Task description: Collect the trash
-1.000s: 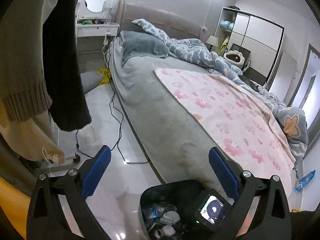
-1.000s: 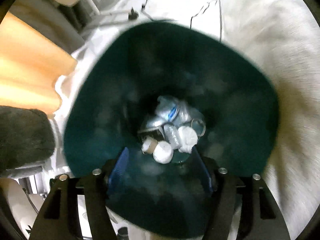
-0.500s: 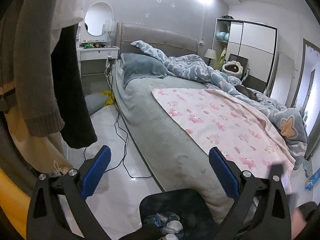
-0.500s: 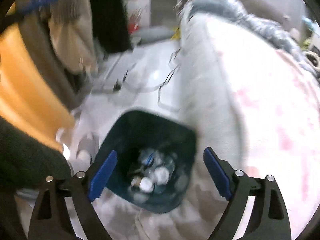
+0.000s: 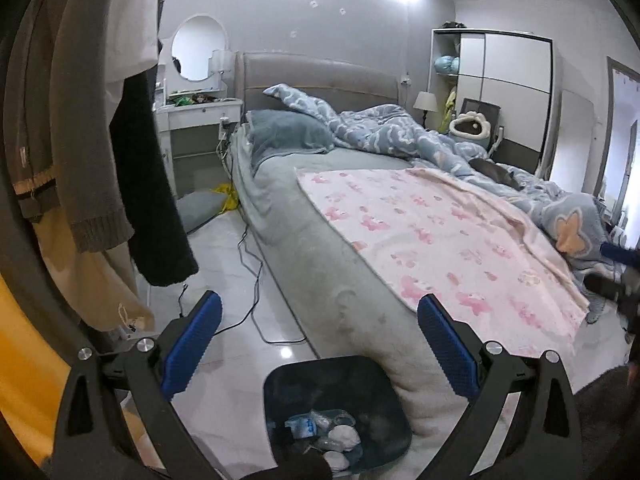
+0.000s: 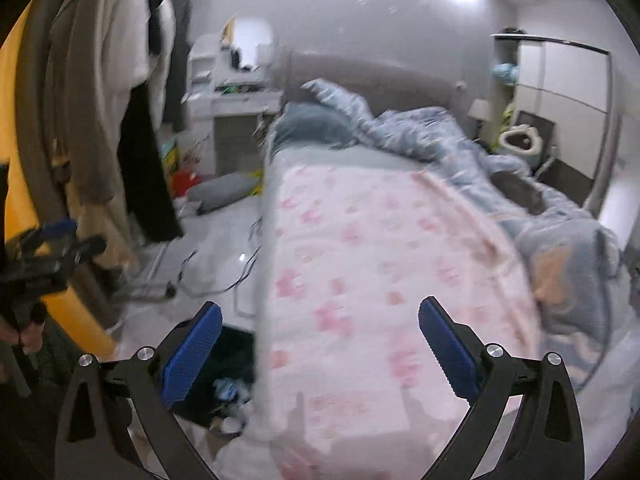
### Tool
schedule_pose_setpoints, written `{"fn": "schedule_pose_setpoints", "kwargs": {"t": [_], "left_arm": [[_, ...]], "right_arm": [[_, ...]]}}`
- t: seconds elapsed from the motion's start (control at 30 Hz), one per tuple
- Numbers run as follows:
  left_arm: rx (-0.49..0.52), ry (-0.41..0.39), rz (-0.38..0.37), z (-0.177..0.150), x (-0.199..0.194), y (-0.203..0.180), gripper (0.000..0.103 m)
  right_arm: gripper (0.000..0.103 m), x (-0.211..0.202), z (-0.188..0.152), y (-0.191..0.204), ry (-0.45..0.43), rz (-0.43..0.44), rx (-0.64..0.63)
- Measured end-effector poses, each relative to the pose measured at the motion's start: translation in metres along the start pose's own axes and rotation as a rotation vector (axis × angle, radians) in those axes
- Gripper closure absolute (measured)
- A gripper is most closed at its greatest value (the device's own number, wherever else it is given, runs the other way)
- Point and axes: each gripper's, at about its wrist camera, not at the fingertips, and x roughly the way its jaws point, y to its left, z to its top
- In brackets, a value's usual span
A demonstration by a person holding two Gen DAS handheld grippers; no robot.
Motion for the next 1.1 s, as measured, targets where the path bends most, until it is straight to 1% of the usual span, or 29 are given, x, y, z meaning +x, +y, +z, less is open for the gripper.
{"fn": "schedule_pose_setpoints", "kwargs": {"t": [0.1,0.17,0.2,0.33,0.37,0.4,0.43,0.47,0.57,0.67,0.77,0.9,1.1], "left_arm": [[0.003,-0.012,-0.004,-0.002,-0.008,-0.009,0.003],[-0.004,-0.016,0.006,-0.005,-0.011,-0.011,0.003],[-0.011,-0.011,0.017,-0.009,-0.011,-0.012,0.003],[0.000,0.008,0.055,-0.015,-0.010,-0.018,0.003],[0.000,0.006,0.058,-0.016,-0.011,-0.020,0.003],[-0.004,0.005,0.054,-0.016,-0.011,-0.021,0.003],[-0.005,0.006,0.050,-0.017,-0.011,-0.021,0.003],[-0.005,0.009,0.047,-0.018,-0.010,-0.022,0.003],[0.015,0.045,0.054,-0.024,-0.001,-0.026,0.003],[0.022,0.060,0.052,-0.027,0.002,-0.027,0.003],[0.037,0.059,0.056,-0.029,0.002,-0.029,0.003],[0.024,0.068,0.051,-0.030,0.003,-0.029,0.003],[0.034,0.075,0.055,-0.031,0.006,-0.030,0.003]], "right_arm": [[0.003,-0.014,0.000,-0.031,-0.011,-0.048,0.034],[0.003,-0.021,-0.003,-0.045,-0.012,-0.083,0.045],[0.003,-0.024,-0.006,-0.053,-0.011,-0.086,0.061],[0.003,-0.021,-0.016,-0.073,0.001,-0.020,0.087],[0.003,-0.019,-0.019,-0.074,0.002,-0.009,0.084],[0.003,-0.014,-0.023,-0.074,0.007,0.019,0.078],[0.003,-0.009,-0.025,-0.073,0.028,0.033,0.065],[0.003,-0.008,-0.025,-0.071,0.035,0.034,0.059],[0.003,-0.009,-0.025,-0.067,0.028,0.064,0.050],[0.003,-0.008,-0.027,-0.066,0.032,0.095,0.073],[0.003,-0.009,-0.028,-0.064,0.028,0.110,0.073],[0.003,-0.009,-0.028,-0.060,0.025,0.131,0.070],[0.003,-0.009,-0.027,-0.060,0.025,0.137,0.069]]}}
